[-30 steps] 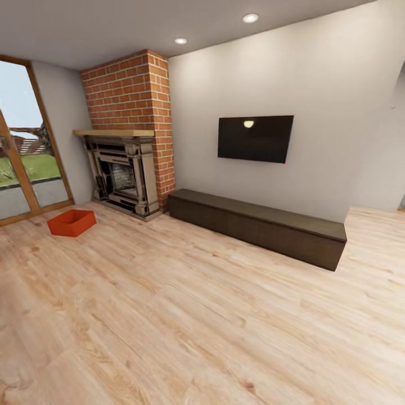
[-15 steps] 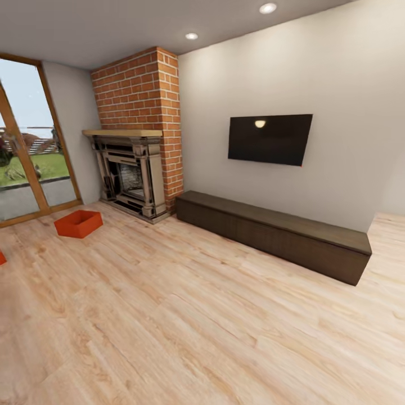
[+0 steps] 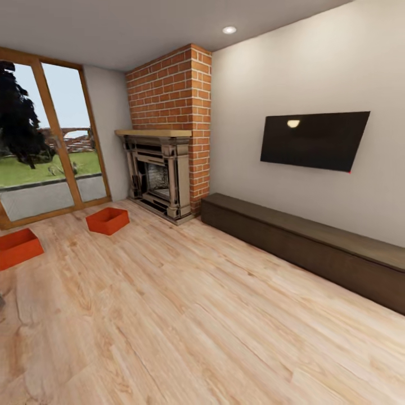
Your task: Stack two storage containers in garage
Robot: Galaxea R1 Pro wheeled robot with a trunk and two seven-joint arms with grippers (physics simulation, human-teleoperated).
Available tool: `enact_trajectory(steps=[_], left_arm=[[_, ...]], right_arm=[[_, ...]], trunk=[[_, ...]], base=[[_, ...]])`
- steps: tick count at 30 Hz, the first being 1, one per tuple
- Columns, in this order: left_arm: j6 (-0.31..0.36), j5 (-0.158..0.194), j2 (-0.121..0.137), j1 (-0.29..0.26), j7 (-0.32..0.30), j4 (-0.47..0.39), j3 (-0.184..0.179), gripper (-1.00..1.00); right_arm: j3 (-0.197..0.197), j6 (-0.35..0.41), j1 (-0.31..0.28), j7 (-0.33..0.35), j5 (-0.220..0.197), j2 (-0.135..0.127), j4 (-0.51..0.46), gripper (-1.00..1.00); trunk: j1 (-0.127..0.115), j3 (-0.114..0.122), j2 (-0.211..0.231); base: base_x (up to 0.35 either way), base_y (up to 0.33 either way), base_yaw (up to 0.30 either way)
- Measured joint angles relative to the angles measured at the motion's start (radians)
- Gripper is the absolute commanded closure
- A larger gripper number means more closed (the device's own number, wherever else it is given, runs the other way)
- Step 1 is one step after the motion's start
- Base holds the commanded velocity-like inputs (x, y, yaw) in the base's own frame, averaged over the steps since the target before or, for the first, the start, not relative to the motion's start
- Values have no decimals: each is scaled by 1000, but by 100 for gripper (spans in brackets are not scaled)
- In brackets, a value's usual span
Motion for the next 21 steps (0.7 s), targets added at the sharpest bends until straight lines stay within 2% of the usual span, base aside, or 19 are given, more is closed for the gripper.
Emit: enact_trajectory(steps=[9, 21], left_arm=[[-3, 0, -1, 0, 0, 1, 0, -100], [-1, 0, -2, 0, 0, 1, -1, -100]], right_arm=[[0, 0, 0, 0, 0, 0, 0, -100], [0, 1, 0, 0, 0, -3, 0, -100]], trunk=[[0, 0, 0], [0, 0, 0]], base=[[319, 175, 252], [320, 78, 22]])
